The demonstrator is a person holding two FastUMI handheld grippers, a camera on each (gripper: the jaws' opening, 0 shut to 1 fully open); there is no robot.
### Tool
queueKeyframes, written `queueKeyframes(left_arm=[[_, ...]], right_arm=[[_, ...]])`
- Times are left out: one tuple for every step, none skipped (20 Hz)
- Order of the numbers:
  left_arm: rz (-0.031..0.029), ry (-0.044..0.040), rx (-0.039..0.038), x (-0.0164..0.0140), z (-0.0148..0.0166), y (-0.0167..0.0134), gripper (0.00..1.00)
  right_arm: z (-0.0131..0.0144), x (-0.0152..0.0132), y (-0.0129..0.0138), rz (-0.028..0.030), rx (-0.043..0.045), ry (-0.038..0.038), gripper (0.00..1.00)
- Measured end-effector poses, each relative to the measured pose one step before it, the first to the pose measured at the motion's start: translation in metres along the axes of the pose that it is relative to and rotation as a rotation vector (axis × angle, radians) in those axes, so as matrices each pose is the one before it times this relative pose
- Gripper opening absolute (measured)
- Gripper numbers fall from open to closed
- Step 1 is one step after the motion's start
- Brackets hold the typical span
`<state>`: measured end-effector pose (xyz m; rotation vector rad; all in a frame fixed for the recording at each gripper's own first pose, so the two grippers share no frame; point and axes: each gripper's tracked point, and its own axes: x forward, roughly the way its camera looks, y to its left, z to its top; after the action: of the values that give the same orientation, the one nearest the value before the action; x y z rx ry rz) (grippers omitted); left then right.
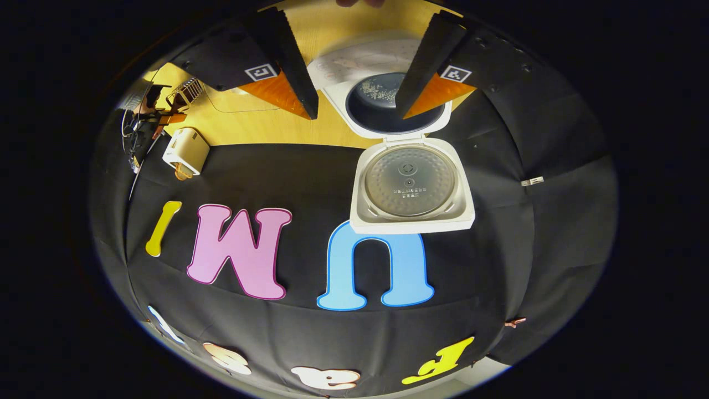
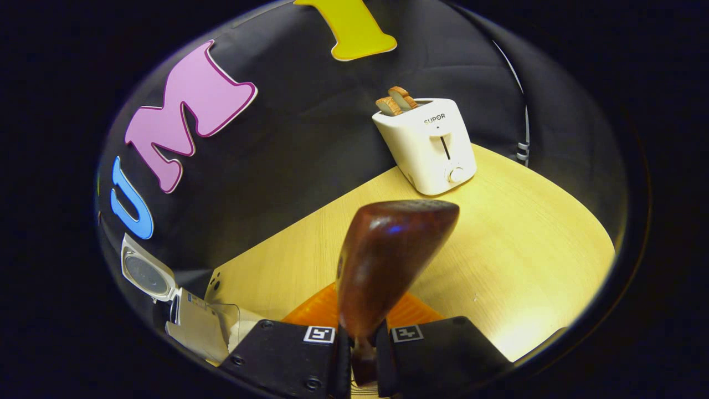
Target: Close the left gripper, press the button to open the rice cooker; take a wooden spoon from the chopstick holder with the right hand, scoop a spoonful of rice and pour it into the rice cooker, then put the wooden spoon back into the chopstick holder.
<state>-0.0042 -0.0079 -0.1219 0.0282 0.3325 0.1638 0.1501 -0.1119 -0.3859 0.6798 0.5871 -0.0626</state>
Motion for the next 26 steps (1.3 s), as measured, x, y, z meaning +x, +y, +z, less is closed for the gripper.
queueKeyframes(left_arm=[[-0.00664,0.00027,0.00052,0.00229,0.00153,-0.00232,0.91],[-0.00735,-0.00178,-0.00056,0.00209,0.00015,-0.00227,0.91],[-0.00797,-0.00322,-0.00229,0.00229,0.00188,-0.00237,0.91],[-0.00751,-0.00493,-0.00261,0.00219,0.00229,-0.00123,0.91],[-0.00658,-0.00597,-0.00136,0.0031,0.00258,-0.00141,0.91],[-0.00702,-0.00636,0.00045,0.00236,0.00183,-0.00164,0.91],[-0.00856,-0.00545,0.00152,0.00242,0.00289,-0.00048,0.91],[-0.00834,-0.00448,0.00259,0.00161,-0.00007,-0.00092,0.91],[-0.00998,-0.00586,0.00286,0.00187,0.00129,-0.00112,0.91],[-0.01022,-0.0055,0.00308,0.00192,0.00189,0.00028,0.91],[-0.00826,-0.00512,0.00108,0.00066,0.00062,0.00085,0.91],[-0.00853,-0.00562,-0.00088,0.00126,0.00059,0.00205,0.91],[-0.00598,-0.00595,-0.00042,0.00143,0.00081,0.00138,0.91],[-0.00401,-0.00572,0.00227,-0.00034,-0.001,0.00348,0.91],[-0.00276,-0.00517,0.00496,-0.00015,0.00121,0.00435,0.91],[-0.00164,-0.00262,0.00802,0.00059,-0.0007,0.00232,0.91],[-0.00244,0.00088,0.00685,-0.00141,-0.00055,0.0034,0.91],[-0.0021,0.00051,0.00319,-0.00239,-0.00151,0.00231,0.91],[-0.0003,-0.00173,-0.00144,-0.00248,0.00097,0.00305,0.91],[0.0023,-0.00109,-0.00273,-0.00218,-0.00015,0.00345,0.91],[0.00473,0.00037,-0.00162,-0.00246,-0.00001,0.00359,0.91],[0.00272,0.00353,-0.0017,-0.00139,-0.00234,0.00222,0.91],[0.00197,0.00457,-0.00002,-0.00269,-0.00059,0.00219,0.91],[0.00208,0.0049,0.00094,-0.0024,-0.00203,0.0027,0.91],[0.00246,0.00605,0.00189,-0.00151,-0.00102,0.00221,0.91],[0.00318,0.00669,0.00237,-0.00191,-0.00247,0.00238,0.91]], right_arm=[[0.00357,-0.0037,0.00134,0.00998,0.00473,-0.01052,0.22],[0.00616,-0.00407,0.0029,0.0103,0.00881,-0.01708,0.22],[0.00777,-0.00525,0.00425,0.0102,0.01058,-0.01822,0.22],[0.0073,-0.00493,0.00392,0.00657,0.01037,-0.01683,0.22],[0.00667,-0.00432,0.00127,-0.00243,0.00122,-0.01306,0.22],[0.00668,-0.00619,-0.00001,-0.0017,-0.00007,-0.01361,0.22],[0.00698,-0.00615,0.00047,-0.00897,-0.00544,-0.01295,0.22],[0.00653,-0.00575,0.00129,-0.0084,-0.01005,-0.01382,0.22],[0.00728,-0.00633,0.00399,-0.00548,-0.01269,-0.01772,0.22],[0.00749,-0.00584,0.00584,0.00033,-0.01295,-0.01737,0.22],[0.00671,-0.0061,0.00761,0.0048,-0.01229,-0.0138,0.22],[0.00723,-0.00466,0.01093,0.01045,-0.0106,-0.01421,0.22],[0.00551,-0.00394,0.01395,0.0152,-0.01118,-0.01457,0.22],[0.00558,-0.0022,0.01643,0.01878,-0.01071,-0.01346,0.22],[0.00479,-0.00228,0.01825,0.02486,-0.00714,-0.01213,0.22],[0.00226,0.00028,0.02114,0.03245,-0.00497,-0.00694,0.22],[-0.00065,0.00062,0.02287,0.03423,-0.00524,-0.00334,0.22],[-0.00078,0.0012,0.02245,0.03382,-0.00727,0.0008,0.22],[-0.00439,0.00392,0.02061,0.03284,-0.01131,0.00266,0.22],[-0.00696,0.00664,0.02065,0.03088,-0.02311,0.0082,0.22],[-0.00916,0.00591,0.01566,0.02048,-0.02571,0.01598,0.22],[-0.01033,0.00659,0.01223,0.01493,-0.02413,0.01949,0.22],[-0.00923,0.00656,0.01074,0.01069,-0.02826,0.01129,0.22],[-0.00832,0.00576,0.00857,0.00366,-0.03609,0.00772,0.22],[-0.00846,0.00513,0.00672,-0.00513,-0.04608,0.00569,0.22],[-0.00795,0.00494,0.00234,-0.0139,-0.0554,0.00537,0.22]])
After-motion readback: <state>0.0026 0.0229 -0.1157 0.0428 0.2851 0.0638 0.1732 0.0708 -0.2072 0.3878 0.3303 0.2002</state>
